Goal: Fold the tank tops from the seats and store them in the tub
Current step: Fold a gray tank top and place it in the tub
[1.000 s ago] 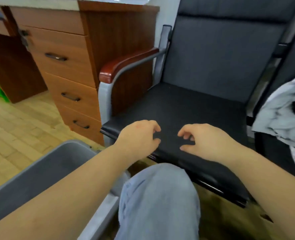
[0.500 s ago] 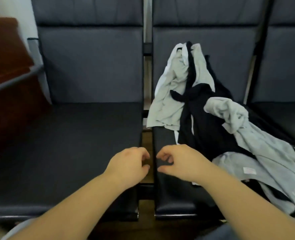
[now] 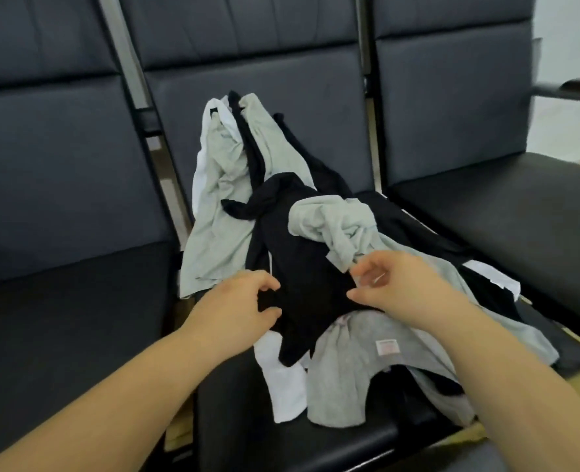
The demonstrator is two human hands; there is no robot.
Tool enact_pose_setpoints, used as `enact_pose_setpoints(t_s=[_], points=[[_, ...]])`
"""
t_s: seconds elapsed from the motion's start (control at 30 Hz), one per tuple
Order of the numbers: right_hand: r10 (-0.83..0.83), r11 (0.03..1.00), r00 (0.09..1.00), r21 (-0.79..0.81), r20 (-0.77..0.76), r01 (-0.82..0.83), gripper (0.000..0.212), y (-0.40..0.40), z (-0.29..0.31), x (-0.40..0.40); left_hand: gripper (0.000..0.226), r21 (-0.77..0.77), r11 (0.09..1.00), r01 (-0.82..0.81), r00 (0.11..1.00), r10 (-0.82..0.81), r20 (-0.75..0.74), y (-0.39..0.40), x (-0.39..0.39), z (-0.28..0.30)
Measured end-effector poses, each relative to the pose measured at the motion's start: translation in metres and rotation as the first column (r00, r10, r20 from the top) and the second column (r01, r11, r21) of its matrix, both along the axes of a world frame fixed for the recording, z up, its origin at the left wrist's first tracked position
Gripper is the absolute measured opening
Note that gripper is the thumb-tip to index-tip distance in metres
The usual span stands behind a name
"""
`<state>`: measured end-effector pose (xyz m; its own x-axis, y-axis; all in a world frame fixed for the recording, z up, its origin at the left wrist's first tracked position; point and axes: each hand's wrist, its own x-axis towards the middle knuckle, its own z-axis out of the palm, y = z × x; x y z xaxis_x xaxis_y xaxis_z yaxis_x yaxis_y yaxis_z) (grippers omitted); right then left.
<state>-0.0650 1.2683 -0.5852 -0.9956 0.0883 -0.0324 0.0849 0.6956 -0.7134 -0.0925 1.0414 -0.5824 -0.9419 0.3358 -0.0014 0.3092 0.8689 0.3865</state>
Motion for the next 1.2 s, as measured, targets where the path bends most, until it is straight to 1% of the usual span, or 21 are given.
enact_pose_setpoints(t_s=[0.07,0.13,0.23,0.27,0.37,0.4,0.43,0.53,0.6,0.67,0.7,0.73,0.77,0.83,0.87,0.93,0.97,1.03,1.13,1.17,1.2], points=[[-0.081,0.996,0.996,-0.05,-0.022,0.08,0.025,0.008,-0.002,-0.005,0.052,0.02,0.998,0.065,0.997,-0.064,-0.04,0.019,-0.009,0.005],[-0.137,0.989,0.989,-0.057,-0.059,0.134,0.033,0.01,-0.004,-0.012,0.068,0.03,0.989,0.143,0.987,-0.14,-0.081,0.039,-0.017,0.01],[-0.205,0.976,0.973,-0.1,-0.106,0.194,0.045,0.008,-0.004,-0.025,0.079,-0.133,0.962,0.238,0.945,-0.261,-0.196,0.061,-0.041,0.024],[-0.224,0.97,0.969,-0.116,-0.105,0.212,0.05,0.007,-0.004,-0.029,0.08,-0.171,0.952,0.252,0.935,-0.286,-0.209,0.066,-0.05,0.03],[-0.242,0.966,0.964,-0.121,-0.109,0.229,0.069,0.003,-0.006,-0.042,0.083,-0.232,0.935,0.27,0.94,-0.307,-0.146,0.075,-0.075,0.037],[-0.225,0.969,0.967,-0.132,-0.117,0.209,0.077,0.001,-0.007,-0.045,0.084,-0.214,0.94,0.266,0.951,-0.293,-0.103,0.077,-0.081,0.035],[-0.198,0.973,0.972,-0.149,-0.124,0.179,0.085,-0.002,-0.008,-0.048,0.083,-0.159,0.953,0.256,0.962,-0.268,-0.058,0.078,-0.088,0.03],[-0.119,0.985,0.986,-0.136,-0.118,0.103,0.101,-0.008,-0.015,-0.052,0.076,0.105,0.98,0.169,0.983,-0.175,0.049,0.077,-0.102,0.01],[-0.101,0.99,0.99,-0.106,-0.101,0.09,0.105,-0.008,-0.021,-0.053,0.058,0.152,0.978,0.146,0.987,-0.154,0.042,0.072,-0.11,-0.004],[-0.092,0.992,0.991,-0.09,-0.093,0.084,0.109,-0.008,-0.024,-0.054,0.027,0.169,0.975,0.144,0.989,-0.14,-0.035,0.069,-0.111,-0.013],[-0.085,0.994,0.992,-0.08,-0.098,0.077,0.111,-0.01,-0.025,-0.055,0.02,0.206,0.969,0.138,0.99,-0.127,-0.064,0.068,-0.111,-0.014],[-0.081,0.995,0.991,-0.074,-0.107,0.074,0.112,-0.011,-0.025,-0.056,0.018,0.262,0.956,0.133,0.99,-0.117,-0.076,0.069,-0.108,-0.014],[-0.082,0.995,0.99,-0.074,-0.118,0.073,0.113,-0.012,-0.025,-0.057,0.022,0.319,0.94,0.121,0.992,-0.106,-0.064,0.069,-0.106,-0.013],[-0.087,0.993,0.987,-0.097,-0.132,0.074,0.114,-0.012,-0.024,-0.056,0.033,0.479,0.874,0.08,0.995,-0.1,0.017,0.066,-0.101,-0.01],[-0.09,0.99,0.987,-0.12,-0.137,0.074,0.115,-0.012,-0.023,-0.056,0.037,0.575,0.817,0.043,0.991,-0.106,0.077,0.064,-0.098,-0.007],[-0.107,0.983,0.984,-0.164,-0.145,0.083,0.117,-0.012,-0.022,-0.055,0.039,0.741,0.668,-0.073,0.974,-0.113,0.198,0.06,-0.091,0.002],[-0.117,0.98,0.982,-0.177,-0.147,0.09,0.117,-0.012,-0.022,-0.055,0.037,0.797,0.588,-0.135,0.961,-0.117,0.25,0.058,-0.087,0.009],[-0.131,0.98,0.981,-0.166,-0.142,0.107,0.118,-0.012,-0.019,-0.053,0.035,0.865,0.448,-0.226,0.938,-0.14,0.318,0.053,-0.078,0.026],[-0.194,0.979,0.977,-0.074,-0.089,0.188,0.118,-0.013,-0.013,-0.049,0.031,0.906,0.284,-0.313,0.926,-0.122,0.358,0.044,-0.062,0.051],[-0.208,0.978,0.976,-0.047,-0.06,0.205,0.113,-0.014,-0.01,-0.047,0.031,0.911,0.24,-0.336,0.923,-0.106,0.369,0.04,-0.057,0.058],[-0.201,0.979,0.979,-0.031,-0.03,0.2,0.102,-0.015,-0.007,-0.045,0.034,0.908,0.205,-0.366,0.918,-0.077,0.388,0.035,-0.051,0.064]])
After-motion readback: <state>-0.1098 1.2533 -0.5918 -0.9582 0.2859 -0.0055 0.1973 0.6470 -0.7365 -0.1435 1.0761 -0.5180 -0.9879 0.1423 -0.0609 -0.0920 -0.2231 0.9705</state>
